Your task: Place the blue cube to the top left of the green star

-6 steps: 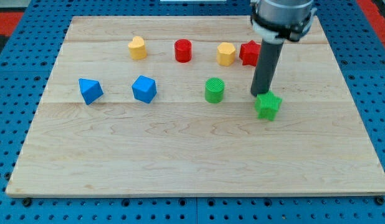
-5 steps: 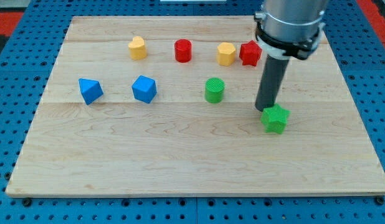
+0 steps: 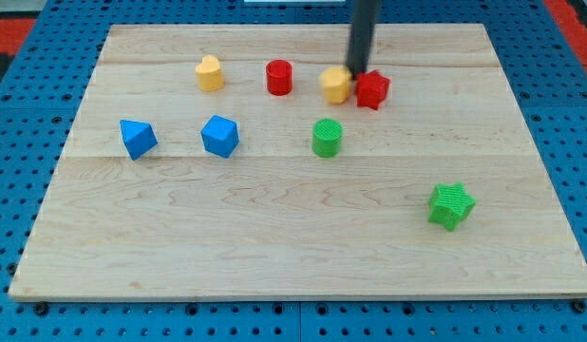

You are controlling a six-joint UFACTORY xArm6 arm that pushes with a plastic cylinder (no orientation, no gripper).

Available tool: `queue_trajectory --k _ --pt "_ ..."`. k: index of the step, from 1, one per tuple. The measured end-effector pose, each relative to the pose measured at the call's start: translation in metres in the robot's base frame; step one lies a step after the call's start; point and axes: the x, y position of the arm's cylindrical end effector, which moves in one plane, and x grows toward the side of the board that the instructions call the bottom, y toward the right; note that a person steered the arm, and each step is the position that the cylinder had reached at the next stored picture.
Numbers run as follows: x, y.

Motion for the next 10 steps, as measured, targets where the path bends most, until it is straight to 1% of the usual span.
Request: queue_trajectory --k 1,2,3,4,5,6,7,8,9,10 --pt "0.031 -0.04" --pt "0.042 -0.064" --pt "0.008 -0.113" --pt "0.044 -0.21" --pt "0.078 -0.199" --pt "0.083 -0.123" --pt "0.102 -0.045" --pt "0.147 -0.033" --pt "0.172 -0.027" --pt "0.172 0.026"
